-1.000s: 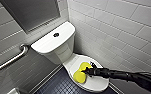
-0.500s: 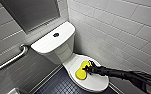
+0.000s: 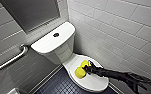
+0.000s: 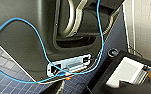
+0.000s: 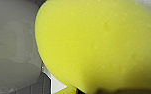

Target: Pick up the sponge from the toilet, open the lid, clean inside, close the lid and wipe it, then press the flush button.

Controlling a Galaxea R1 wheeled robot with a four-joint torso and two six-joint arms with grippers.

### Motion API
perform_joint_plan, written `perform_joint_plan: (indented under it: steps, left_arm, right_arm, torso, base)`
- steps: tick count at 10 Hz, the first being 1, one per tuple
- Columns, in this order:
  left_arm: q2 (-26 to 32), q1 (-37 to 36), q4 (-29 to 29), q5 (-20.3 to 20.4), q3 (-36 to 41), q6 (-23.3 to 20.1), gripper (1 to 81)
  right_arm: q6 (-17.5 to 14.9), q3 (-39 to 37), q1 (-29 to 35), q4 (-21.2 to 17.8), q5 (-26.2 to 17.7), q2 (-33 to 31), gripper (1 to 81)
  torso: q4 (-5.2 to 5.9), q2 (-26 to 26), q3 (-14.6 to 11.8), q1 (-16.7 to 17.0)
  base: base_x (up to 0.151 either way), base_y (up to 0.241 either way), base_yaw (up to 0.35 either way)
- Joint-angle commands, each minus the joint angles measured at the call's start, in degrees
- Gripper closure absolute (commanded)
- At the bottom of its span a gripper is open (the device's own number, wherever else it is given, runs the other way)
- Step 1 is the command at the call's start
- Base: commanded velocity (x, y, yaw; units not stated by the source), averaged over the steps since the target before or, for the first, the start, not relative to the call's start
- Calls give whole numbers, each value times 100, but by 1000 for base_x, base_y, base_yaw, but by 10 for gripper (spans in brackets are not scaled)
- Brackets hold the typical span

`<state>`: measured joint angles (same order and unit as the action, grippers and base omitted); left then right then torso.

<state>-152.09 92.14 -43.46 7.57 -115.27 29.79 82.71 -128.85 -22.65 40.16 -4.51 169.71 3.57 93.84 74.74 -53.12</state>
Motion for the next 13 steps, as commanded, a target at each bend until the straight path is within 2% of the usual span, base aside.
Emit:
perform_joint_plan:
  steps: [1, 5, 10, 13]
  left_arm:
    - [64, 292, -22, -326, 66, -44, 10]
    - [55, 292, -57, -326, 66, -44, 10]
    - [108, 292, -66, -326, 101, -44, 10]
    - [135, 292, -75, -265, 110, -44, 10]
  right_arm:
    - [34, 1540, 739, 124, -692, -663, 811]
    - [34, 2619, 696, 124, -1148, -1566, 811]
    - [34, 2735, 28, 124, -990, -2254, 811]
    - [43, 2858, -377, 115, -604, -2852, 811]
  torso:
    - [0, 0, 0, 0]
    - [0, 0, 0, 0]
    - [0, 0, 0, 0]
    - [0, 0, 0, 0]
  base:
    - [0, 0, 0]
    - [0, 0, 0]
    - [0, 0, 0]
    - [0, 0, 0]
